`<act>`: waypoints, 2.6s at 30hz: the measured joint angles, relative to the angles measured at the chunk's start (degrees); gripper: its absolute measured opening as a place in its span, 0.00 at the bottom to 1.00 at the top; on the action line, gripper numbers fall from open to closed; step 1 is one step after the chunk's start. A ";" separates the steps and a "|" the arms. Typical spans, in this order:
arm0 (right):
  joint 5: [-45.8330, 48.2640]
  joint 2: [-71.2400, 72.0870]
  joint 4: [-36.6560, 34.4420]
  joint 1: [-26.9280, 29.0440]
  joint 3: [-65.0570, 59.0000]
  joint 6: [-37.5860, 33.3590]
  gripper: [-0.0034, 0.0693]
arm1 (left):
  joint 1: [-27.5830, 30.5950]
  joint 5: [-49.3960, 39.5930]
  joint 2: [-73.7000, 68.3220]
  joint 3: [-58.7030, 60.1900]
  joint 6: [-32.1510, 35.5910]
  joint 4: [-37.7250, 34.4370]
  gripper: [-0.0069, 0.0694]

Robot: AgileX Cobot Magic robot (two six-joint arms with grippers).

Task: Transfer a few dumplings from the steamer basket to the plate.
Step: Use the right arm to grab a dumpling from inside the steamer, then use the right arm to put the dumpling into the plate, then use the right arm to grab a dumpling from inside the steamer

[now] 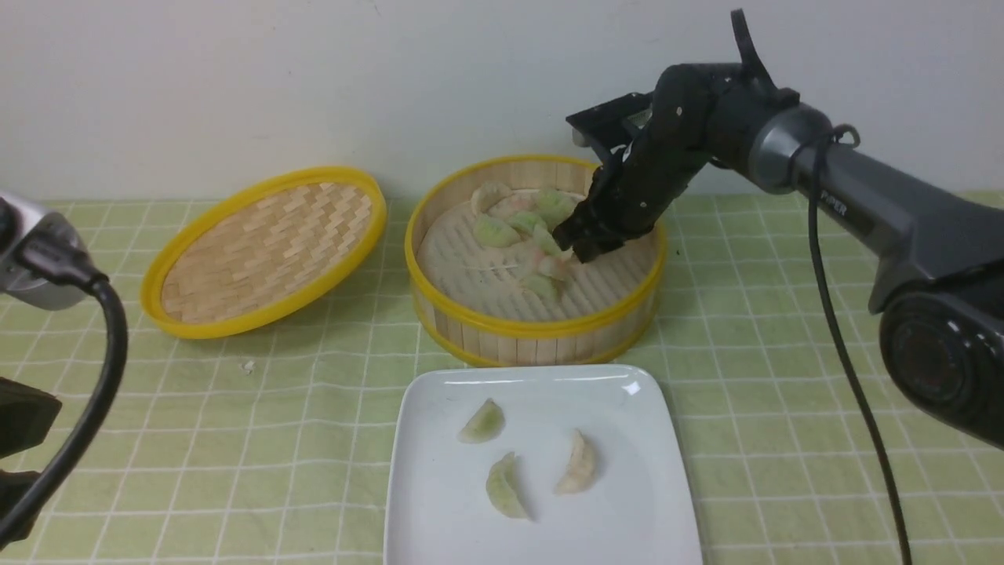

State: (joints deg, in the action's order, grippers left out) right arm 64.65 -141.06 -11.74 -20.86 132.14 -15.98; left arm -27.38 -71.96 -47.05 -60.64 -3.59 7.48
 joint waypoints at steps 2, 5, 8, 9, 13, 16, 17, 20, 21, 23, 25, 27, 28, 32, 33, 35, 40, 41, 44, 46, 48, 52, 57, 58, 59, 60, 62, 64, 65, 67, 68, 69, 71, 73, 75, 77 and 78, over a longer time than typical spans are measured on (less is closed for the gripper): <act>3.64 1.76 0.45 0.00 2.57 0.60 0.21 | 0.00 0.00 0.00 0.00 0.00 0.00 0.08; 6.14 4.25 0.94 0.00 5.90 1.16 0.21 | 0.00 0.00 0.00 0.00 0.00 0.00 0.08; 6.89 8.45 0.42 0.00 7.02 4.28 0.21 | 0.00 0.00 0.00 0.00 0.00 0.00 0.08; 6.91 10.26 -0.18 0.00 6.42 4.96 0.21 | 0.00 0.05 0.00 0.00 0.00 0.00 0.08; 6.91 17.87 -2.02 -0.19 -0.33 5.31 0.21 | 0.00 0.05 0.00 0.00 0.00 0.00 0.08; 6.94 29.27 -2.33 -0.88 -15.42 4.39 0.21 | 0.00 0.05 0.00 0.00 0.00 0.00 0.08; 7.03 32.11 -2.73 -1.16 -20.01 3.49 0.21 | 0.00 0.05 0.00 0.00 0.00 0.00 0.08; 7.05 37.49 -4.44 -2.15 -31.61 1.27 0.21 | 0.00 0.37 0.00 0.00 0.00 -0.05 0.08; 7.05 38.64 -5.18 -2.66 -35.73 0.65 0.21 | 0.00 0.69 0.00 0.00 0.00 -0.05 0.08; 5.50 39.42 -6.29 -3.78 -43.81 -0.33 0.21 | 0.00 1.48 0.00 0.00 0.00 -0.05 0.08; 1.16 39.09 -6.43 -4.97 -49.38 -0.89 0.21 | 0.00 2.33 0.00 0.00 0.05 -0.05 0.08; -2.95 38.34 -6.43 -5.64 -53.22 -1.03 0.21 | 0.00 2.82 0.00 0.00 0.05 -0.05 0.08; -5.33 37.61 -6.43 -5.97 -55.44 -1.08 0.21 | 0.00 3.33 0.00 0.00 0.05 0.00 0.08; -10.11 34.37 -7.42 -6.09 -58.59 -1.15 0.22 | 0.00 3.57 0.00 0.00 0.11 -0.06 0.08; -10.73 33.62 -7.76 -6.09 -58.74 -1.22 0.24 | 0.00 3.57 0.00 0.00 0.17 -0.06 0.08; -11.34 32.97 -8.15 -6.09 -58.78 -1.22 0.28 | 0.00 3.57 0.00 0.00 0.17 -0.06 0.08; -12.04 31.92 -8.93 -6.09 -58.70 -1.62 0.57 | 0.00 3.57 0.00 0.00 0.22 -0.06 0.08; -11.97 31.92 -8.61 -6.09 -57.98 -1.69 0.63 | 0.00 3.57 0.00 0.00 0.22 -0.06 0.08; -11.83 31.92 -5.56 -6.09 -54.43 -1.72 0.73 | 0.00 3.57 0.00 0.00 0.22 -0.06 0.08; -11.89 31.92 -3.12 -6.09 -50.81 -1.44 0.76 | 0.00 3.57 0.00 0.00 0.22 -0.06 0.08; -12.00 31.81 -1.69 -6.09 -47.02 -0.94 0.77 | 0.00 3.57 0.00 0.00 0.22 -0.06 0.08; -12.30 30.22 -1.44 -5.91 -37.15 -0.58 0.77 | 0.00 3.57 0.00 0.00 0.22 -0.06 0.08; -10.96 22.82 -1.35 -5.91 -25.37 -0.52 0.77 | 0.00 3.52 0.00 0.00 0.22 -0.06 0.08; -10.82 20.92 -1.09 -5.85 -23.31 -0.39 0.77 | 0.00 3.46 0.00 0.00 0.22 -0.06 0.08; -10.70 19.40 -1.02 -5.80 -22.14 -0.09 0.77 | 0.00 3.30 0.00 0.00 0.22 -0.06 0.08; -10.63 18.66 -1.03 -5.80 -21.62 -0.02 0.77 | 0.00 3.29 0.00 0.00 0.22 -0.06 0.08; -10.48 14.23 -1.03 -5.25 -18.94 1.61 0.77 | 0.00 2.93 0.00 0.00 0.22 -0.06 0.08; -10.78 11.97 -1.03 -4.84 -17.88 2.56 0.77 | 0.00 2.80 0.00 0.00 0.22 -0.06 0.08; -11.11 10.70 -1.09 -4.60 -17.50 2.82 0.77 | 0.00 2.80 0.00 0.00 0.22 0.00 0.08; -12.79 8.38 -1.20 -4.22 -16.83 3.28 0.77 | 0.00 2.46 0.00 0.00 0.23 0.00 0.08; -13.24 7.69 -1.20 -4.22 -16.65 3.36 0.77 | 0.00 2.33 0.00 0.00 0.23 0.00 0.08; -13.64 7.09 -1.27 -4.22 -16.64 3.49 0.77 | 0.00 2.27 0.00 0.00 0.23 0.00 0.08; -14.46 5.90 -1.61 -4.22 -16.64 4.03 0.75 | 0.00 2.10 0.00 0.00 0.23 0.00 0.08; -14.66 5.43 -2.20 -4.22 -16.64 4.25 0.69 | 0.00 1.86 0.00 0.00 0.23 0.00 0.08; -15.23 5.36 -2.87 -4.22 -16.64 4.38 0.56 | 0.00 1.81 0.00 0.00 0.23 0.00 0.08; -15.60 5.36 -3.24 -4.22 -16.53 4.49 0.39 | 0.00 1.81 0.00 0.00 0.23 0.00 0.08; -15.53 5.36 -3.29 -4.22 -16.48 4.69 0.34 | 0.00 1.81 0.00 0.00 0.23 0.00 0.08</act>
State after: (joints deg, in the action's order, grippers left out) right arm 49.12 -135.70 -15.03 -25.08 115.66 -11.29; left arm -27.38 -70.15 -47.05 -60.64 -3.37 7.48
